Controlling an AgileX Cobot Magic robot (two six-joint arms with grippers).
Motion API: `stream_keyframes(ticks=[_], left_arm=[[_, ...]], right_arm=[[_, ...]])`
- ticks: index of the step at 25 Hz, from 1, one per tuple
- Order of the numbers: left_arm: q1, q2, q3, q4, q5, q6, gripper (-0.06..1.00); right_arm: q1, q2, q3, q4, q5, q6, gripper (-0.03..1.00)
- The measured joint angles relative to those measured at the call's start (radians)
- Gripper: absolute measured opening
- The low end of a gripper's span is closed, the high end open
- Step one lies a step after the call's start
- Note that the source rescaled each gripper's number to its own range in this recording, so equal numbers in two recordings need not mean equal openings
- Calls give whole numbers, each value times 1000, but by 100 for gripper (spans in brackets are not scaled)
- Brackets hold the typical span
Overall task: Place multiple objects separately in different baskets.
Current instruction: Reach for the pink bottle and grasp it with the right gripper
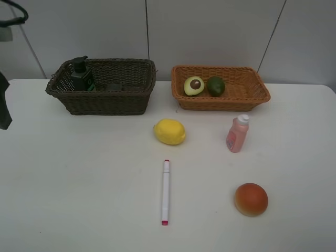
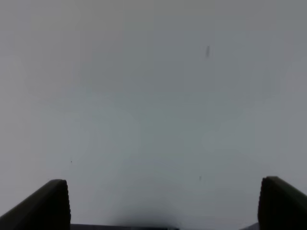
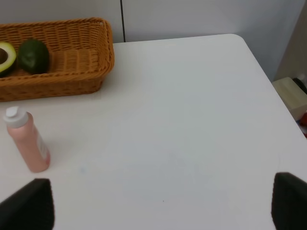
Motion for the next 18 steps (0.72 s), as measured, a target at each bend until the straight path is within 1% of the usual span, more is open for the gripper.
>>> stream_keyframes(ticks=[3,7,9,12,18], left_arm=[[2,-125,78,-45,0,41,100],[2,-303,160,-74,0,97,100],[2,-386,190,-74,0,125,100],[2,-517,234,-93,1,150,100],[2,-720,333,-157,3,217,100]], right_arm=[[0,0,0,0,0,0,100],[0,0,0,0,0,0,100],[0,0,0,0,0,0,100],[0,0,0,0,0,0,100],[0,0,0,0,0,0,100]])
